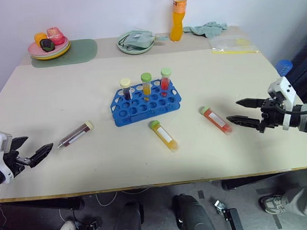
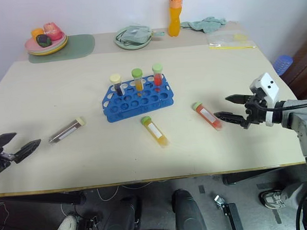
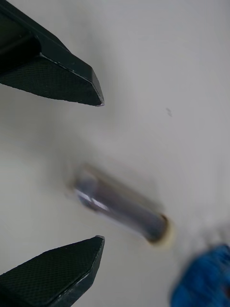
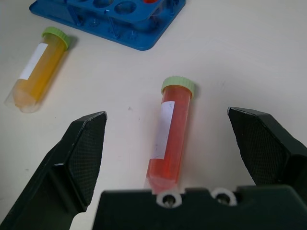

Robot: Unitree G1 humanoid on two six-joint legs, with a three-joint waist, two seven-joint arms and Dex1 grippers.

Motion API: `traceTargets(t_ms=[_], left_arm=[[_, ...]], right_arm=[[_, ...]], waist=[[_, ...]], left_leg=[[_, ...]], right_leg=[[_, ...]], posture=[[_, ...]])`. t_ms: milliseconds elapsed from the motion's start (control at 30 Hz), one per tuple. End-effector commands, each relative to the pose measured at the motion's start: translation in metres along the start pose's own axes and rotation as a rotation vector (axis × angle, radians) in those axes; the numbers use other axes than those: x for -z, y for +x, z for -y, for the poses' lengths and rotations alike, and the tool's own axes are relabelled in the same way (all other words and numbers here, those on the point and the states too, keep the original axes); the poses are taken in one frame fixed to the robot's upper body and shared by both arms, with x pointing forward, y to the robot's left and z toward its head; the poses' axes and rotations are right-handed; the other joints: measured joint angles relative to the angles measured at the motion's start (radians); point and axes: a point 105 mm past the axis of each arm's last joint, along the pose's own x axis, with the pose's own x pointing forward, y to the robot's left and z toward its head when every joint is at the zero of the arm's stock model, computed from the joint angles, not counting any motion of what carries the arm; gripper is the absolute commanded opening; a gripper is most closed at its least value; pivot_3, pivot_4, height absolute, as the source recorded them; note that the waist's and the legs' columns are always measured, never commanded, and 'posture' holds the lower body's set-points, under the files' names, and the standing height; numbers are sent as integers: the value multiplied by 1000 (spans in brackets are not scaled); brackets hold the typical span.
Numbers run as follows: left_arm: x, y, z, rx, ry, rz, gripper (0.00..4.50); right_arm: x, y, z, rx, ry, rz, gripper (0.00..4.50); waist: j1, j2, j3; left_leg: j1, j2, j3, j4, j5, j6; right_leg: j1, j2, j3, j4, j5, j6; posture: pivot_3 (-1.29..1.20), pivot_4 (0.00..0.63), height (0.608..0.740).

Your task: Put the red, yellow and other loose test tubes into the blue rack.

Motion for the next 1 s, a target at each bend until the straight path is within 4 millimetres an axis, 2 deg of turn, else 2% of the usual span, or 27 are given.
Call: traceTargets(t_ms=[33,167,267,400,633,700,800,1000], left_arm=[[-14,-9,8,37,14,44,4455],[-13,-10,14,59,30,24,4455],[-16,-3,33,138,69,13,4455],[-21,12,80,323,114,25,4455],[-33,35,193,709,135,161,4455],[-34,39,216,777,127,186,4455],[-33,43,233,830,127,203,4455],[-35,45,246,854,126,233,4455]], right_arm=[[-13,-2,0,5,-33,35,4500],[-17,-1,5,49,-32,46,4500],[-21,4,8,86,-42,36,4500],[-28,20,2,97,-19,-45,4500],[-35,53,3,203,152,-299,4500],[-35,57,3,224,170,-371,4500],[-34,62,4,242,205,-455,4500],[-15,68,6,235,160,-596,4500]], waist=[[0,0,0],[0,0,0],[0,0,0],[0,0,0],[0,0,0],[3,0,0],[5,1,0],[3,1,0]], left_leg=[[0,0,0,0,0,0],[0,0,0,0,0,0],[0,0,0,0,0,0],[0,0,0,1,0,0],[0,0,0,1,0,0],[-1,0,-1,1,0,0],[-2,-1,-2,1,0,0],[-2,-1,-2,1,0,0]], right_leg=[[0,0,0,0,0,0],[0,0,0,0,0,0],[0,1,0,0,0,0],[0,0,0,0,0,0],[0,1,1,1,0,0],[-1,1,0,0,0,0],[-1,1,0,0,0,0],[-1,1,0,0,0,0]], posture=[[0,150,740],[0,150,740],[0,150,740],[0,150,740],[0,150,740],[0,150,740],[0,150,740],[0,150,740]])
